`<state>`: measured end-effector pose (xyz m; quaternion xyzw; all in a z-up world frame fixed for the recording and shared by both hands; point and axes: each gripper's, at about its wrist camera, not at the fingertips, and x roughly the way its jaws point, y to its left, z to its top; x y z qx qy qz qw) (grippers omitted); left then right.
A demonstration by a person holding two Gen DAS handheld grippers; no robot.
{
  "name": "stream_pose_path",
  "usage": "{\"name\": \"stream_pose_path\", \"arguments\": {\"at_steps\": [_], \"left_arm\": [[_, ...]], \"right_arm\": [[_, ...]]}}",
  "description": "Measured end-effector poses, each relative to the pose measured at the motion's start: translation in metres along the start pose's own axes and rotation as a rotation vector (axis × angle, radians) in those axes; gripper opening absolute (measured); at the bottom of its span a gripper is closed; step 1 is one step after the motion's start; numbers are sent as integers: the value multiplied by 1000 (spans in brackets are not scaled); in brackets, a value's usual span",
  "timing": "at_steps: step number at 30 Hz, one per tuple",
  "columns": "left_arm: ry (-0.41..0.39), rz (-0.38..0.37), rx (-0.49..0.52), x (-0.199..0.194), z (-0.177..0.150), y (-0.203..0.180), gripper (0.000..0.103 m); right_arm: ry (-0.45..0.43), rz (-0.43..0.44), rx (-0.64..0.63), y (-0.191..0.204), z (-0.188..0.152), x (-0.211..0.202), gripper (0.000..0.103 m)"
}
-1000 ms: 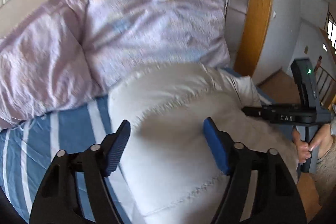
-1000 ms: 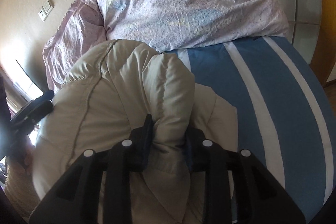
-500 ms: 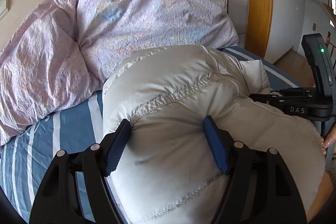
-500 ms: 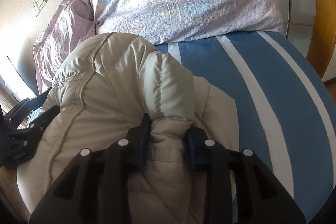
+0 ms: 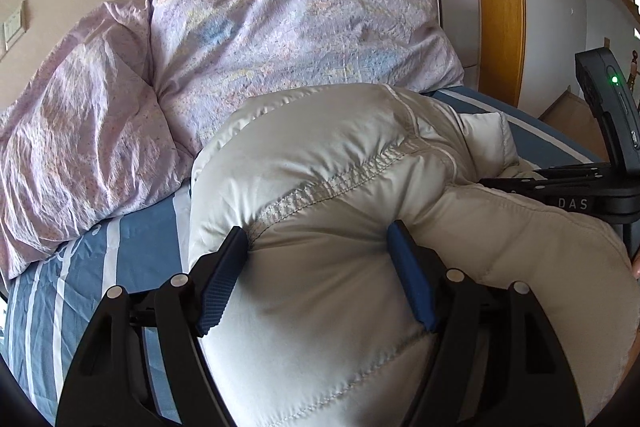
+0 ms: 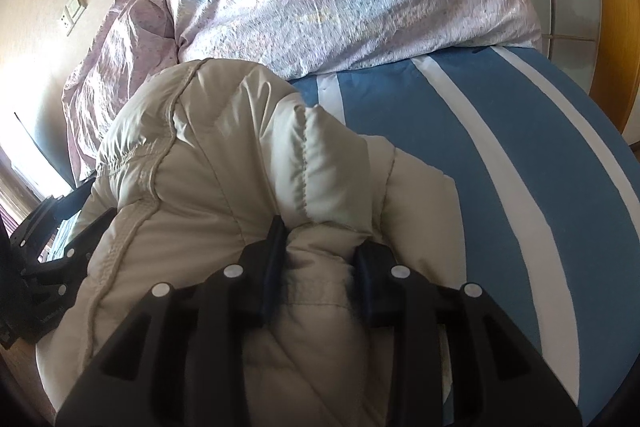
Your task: Fold large clothes
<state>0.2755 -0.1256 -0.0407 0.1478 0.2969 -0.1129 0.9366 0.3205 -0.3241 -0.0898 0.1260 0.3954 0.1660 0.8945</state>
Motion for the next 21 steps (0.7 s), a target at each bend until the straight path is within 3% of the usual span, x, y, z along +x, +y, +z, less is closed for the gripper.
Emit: {"name": "stream_pose_path", "arguments": {"at_steps": [7,11,16,18,19,21], "left_arm": [[-33,25,-3,1,-2,-2,73],[-31,16,-26,-3,1,5,77],[-15,-6,-52,-1,4,10,78],[-16,-8,-60,0,3,10,79],[-16,-8,-64,-1,3,11,79],[-13,-10,-69,0,4,11,80]], "right_arm": [[-7,11,30,-2,1,-1,32],[-9,-12,69,-1,14,-18,40],[-68,45,150,-4,43,-34,54],[-45,-7,124,1,48,-27,49],[-22,-59,103,4,49,-19,35],[-9,-82,118,2,47,-13,31]]}}
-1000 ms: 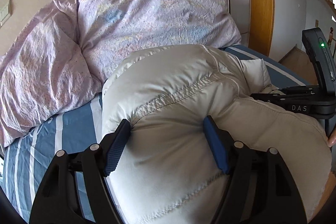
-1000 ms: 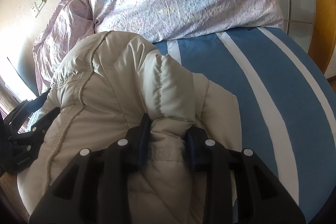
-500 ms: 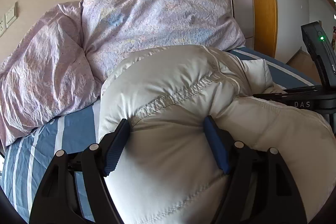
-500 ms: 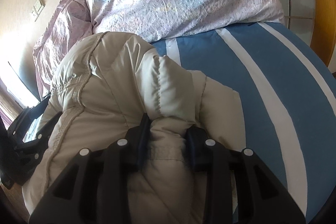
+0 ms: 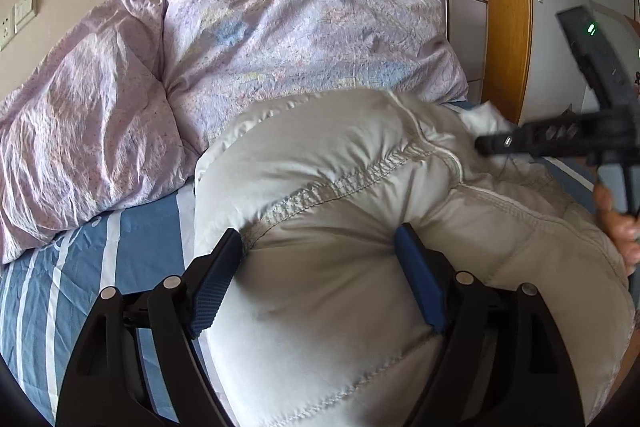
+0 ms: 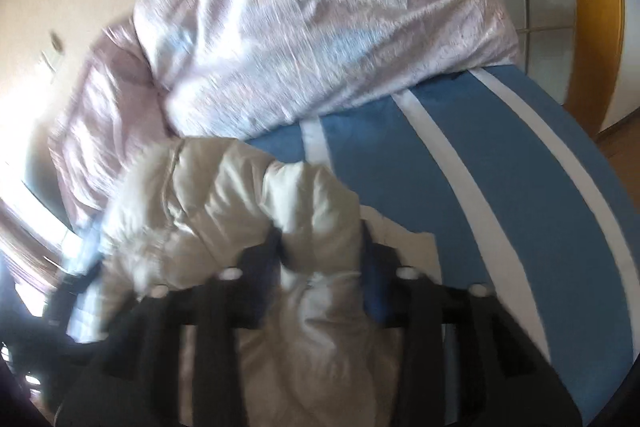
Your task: Fold large clothes
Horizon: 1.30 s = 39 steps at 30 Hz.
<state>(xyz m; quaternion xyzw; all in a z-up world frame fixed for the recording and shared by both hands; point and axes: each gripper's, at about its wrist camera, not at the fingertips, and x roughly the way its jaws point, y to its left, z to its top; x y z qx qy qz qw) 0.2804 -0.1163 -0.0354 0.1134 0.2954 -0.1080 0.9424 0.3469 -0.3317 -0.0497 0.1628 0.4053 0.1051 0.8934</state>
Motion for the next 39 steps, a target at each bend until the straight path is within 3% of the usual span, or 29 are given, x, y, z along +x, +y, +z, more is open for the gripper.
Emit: {"name": "stream_pose_path", "arguments": {"at_steps": [4,17,21,26,29,36,39], "left_arm": [[18,6,8,2,4,-3,82],[35,67,59,11,3,-17,83],[54,74,86,10,2,-17,83],[63,66,83,11,3,-16,83],[60,68,82,11,3,-16,83],[46,78,79,8,3,-17,83],[42,43,45,-7,5,-10,83]], "right_arm": [[26,-12,54,-13,-3,10,30],[19,-19,51,-21,-13,25,32],[-13,-49,37,-13,-12,-8,36],[-90,58,-12,1,-34,-64,38],[-33,111,-51,9,-51,-63,38],[20,58,-105,6,-73,-28,37],[28,66,-99,4,-75,-26,37]]}}
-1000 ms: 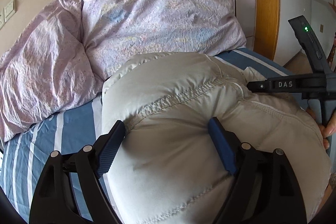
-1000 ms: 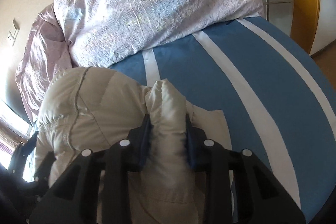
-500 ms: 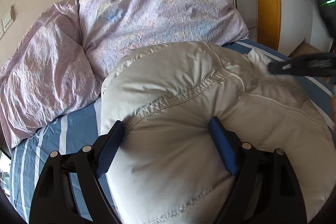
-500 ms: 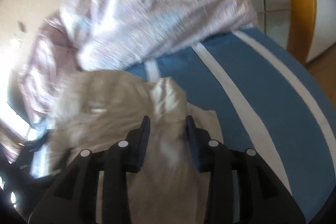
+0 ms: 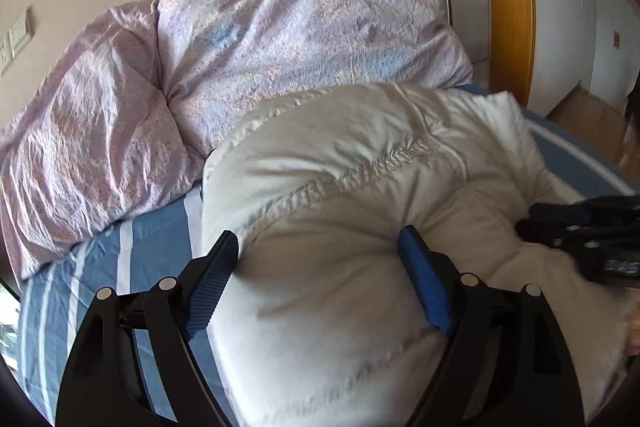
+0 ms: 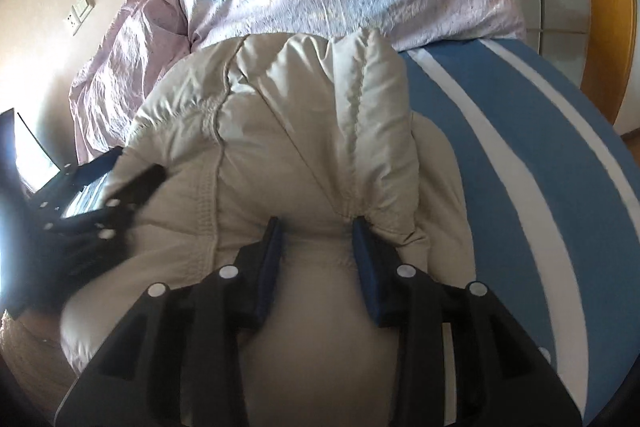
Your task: Fold large clothes
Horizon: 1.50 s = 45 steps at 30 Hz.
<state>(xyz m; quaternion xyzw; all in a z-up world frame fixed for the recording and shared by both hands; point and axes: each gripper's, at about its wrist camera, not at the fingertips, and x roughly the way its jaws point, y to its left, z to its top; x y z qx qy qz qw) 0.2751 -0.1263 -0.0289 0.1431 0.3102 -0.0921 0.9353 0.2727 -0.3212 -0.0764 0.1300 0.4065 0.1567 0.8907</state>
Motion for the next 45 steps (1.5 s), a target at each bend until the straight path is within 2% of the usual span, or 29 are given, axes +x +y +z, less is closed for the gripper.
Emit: {"name": "stream_pose_path", "arguments": {"at_steps": [4,6,7,13,15,17,18,20,24,25,26,29,35,39,41,45], "left_arm": [[-29,-71,-31,-30,-4,9,83],[-7,-90,-7,-33,-8,4,83],[22,-88,15,-27,-12,-2,84],[31,-9,36,-11,-18,-18,88],[44,-25,51,-16,-14,-15,87],[40,-67,8,-24,-6,0,87],[10,-64,-26,-29,-1,12,87],[-27,-41,-77,-31,11,32,87],[15,-30,-144,-10,24,55,87],[24,-36,-154,-5,24,57,87],[27,-36,-159,-2,25,58,87],[22,-33,-159,0,26,58,87],[19,-46,-119,0,22,48,87],[81,-34,-81,21,19,33,88],[120,-24,-64,30,20,28,88],[152,5,-22,34,20,25,88]], "right_arm": [[-5,13,8,-3,1,2,37],[-16,12,5,-3,-1,2,37],[-22,10,3,-2,-2,2,37],[-32,-30,-14,3,-4,-1,36],[-7,-32,-5,5,5,-9,36],[-46,-4,39,-1,18,-28,39],[-94,-3,77,-9,27,-39,41],[-131,-4,150,-24,43,-45,51],[-69,20,234,-37,67,-21,51],[-59,9,229,-36,70,-15,48],[-46,0,223,-35,72,-7,30],[-30,-23,231,-36,70,3,17],[3,-116,253,-44,57,17,17],[6,-204,194,-37,50,31,20],[4,-220,158,-34,51,30,21],[-101,-236,158,-29,53,-8,27]]}}
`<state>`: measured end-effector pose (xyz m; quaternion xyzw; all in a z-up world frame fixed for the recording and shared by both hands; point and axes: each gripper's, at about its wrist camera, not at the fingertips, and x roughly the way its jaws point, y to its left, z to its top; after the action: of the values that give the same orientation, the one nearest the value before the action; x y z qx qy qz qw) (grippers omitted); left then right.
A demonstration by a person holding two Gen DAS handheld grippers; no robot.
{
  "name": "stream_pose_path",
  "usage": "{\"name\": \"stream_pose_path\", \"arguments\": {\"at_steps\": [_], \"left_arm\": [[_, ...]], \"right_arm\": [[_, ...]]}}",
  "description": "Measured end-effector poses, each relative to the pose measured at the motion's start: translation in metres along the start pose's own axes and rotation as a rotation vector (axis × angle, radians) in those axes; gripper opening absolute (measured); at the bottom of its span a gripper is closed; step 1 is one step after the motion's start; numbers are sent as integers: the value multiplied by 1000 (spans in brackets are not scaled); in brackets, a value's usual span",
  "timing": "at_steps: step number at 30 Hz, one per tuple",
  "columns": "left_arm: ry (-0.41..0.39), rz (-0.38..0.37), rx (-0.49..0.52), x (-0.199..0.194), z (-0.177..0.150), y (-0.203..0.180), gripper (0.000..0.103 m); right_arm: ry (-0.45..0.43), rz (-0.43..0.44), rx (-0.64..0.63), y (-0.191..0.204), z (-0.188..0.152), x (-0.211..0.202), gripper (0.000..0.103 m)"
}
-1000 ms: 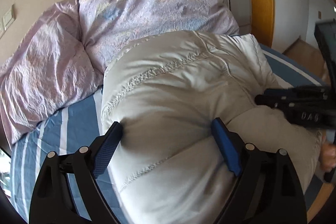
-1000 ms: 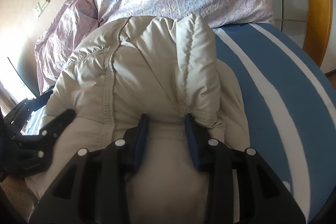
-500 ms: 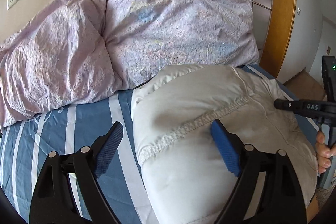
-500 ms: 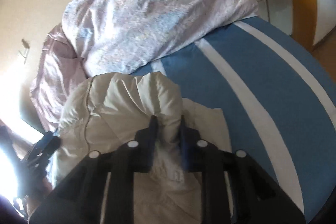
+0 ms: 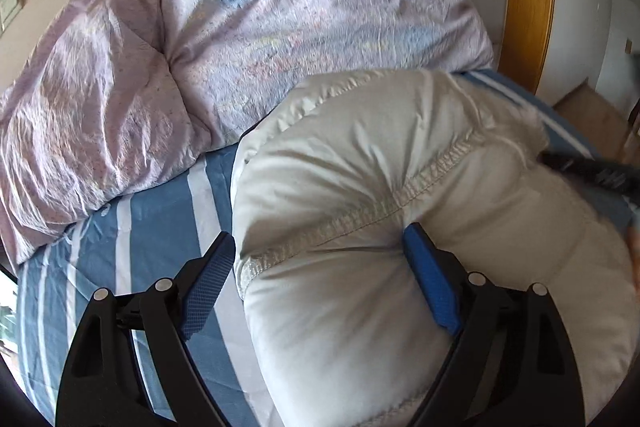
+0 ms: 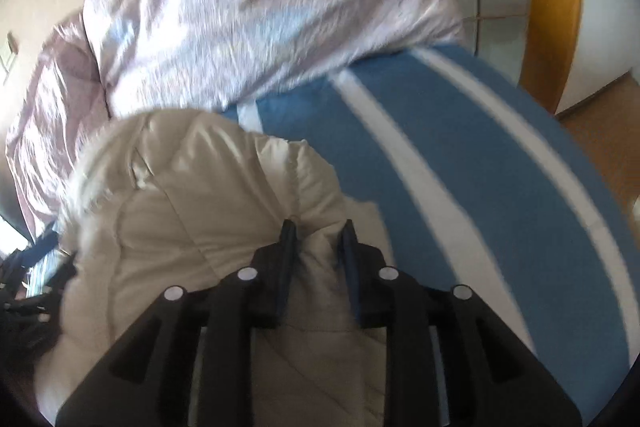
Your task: Fold large clothes
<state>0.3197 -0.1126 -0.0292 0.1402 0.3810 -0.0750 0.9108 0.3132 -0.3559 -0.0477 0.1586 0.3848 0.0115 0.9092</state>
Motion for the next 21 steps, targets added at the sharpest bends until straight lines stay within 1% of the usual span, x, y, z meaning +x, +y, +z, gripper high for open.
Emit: {"name": "stream_pose_path", "arguments": {"at_steps": [2,3,5,7,8,10,12,13,15,18,21], "left_arm": [[5,-1,-2,1,0,1,88],[8,-4,-6,1,0,2,88],[10,-5,-8,2,0,2,88],[10,-5,-7,3,0,1,88],[9,-6,-9,3,-1,1,88],[7,-10,-14,3,-1,2,88],[4,-16,-26,4,-1,2,88],[2,-19,-32,4,-1,2,88],[-5,-19,-41,5,-1,2,88],[-16,4,-39,6,-1,-1,88],[-27,26,-41,8,-1,-4,88]], "right_arm": [[-65,52,-12,2,-3,-26,28],[-68,81,-32,6,-6,-35,28],[-37,128,-85,15,-14,-39,28],[13,155,-119,21,-22,-35,29],[49,165,-122,22,-26,-28,31],[93,183,-111,18,-30,-15,31],[140,237,-59,9,-31,-1,31],[146,251,-51,7,-32,2,31],[138,254,-56,7,-34,8,31],[119,242,-68,9,-36,15,31],[116,248,-52,8,-38,20,31]]}}
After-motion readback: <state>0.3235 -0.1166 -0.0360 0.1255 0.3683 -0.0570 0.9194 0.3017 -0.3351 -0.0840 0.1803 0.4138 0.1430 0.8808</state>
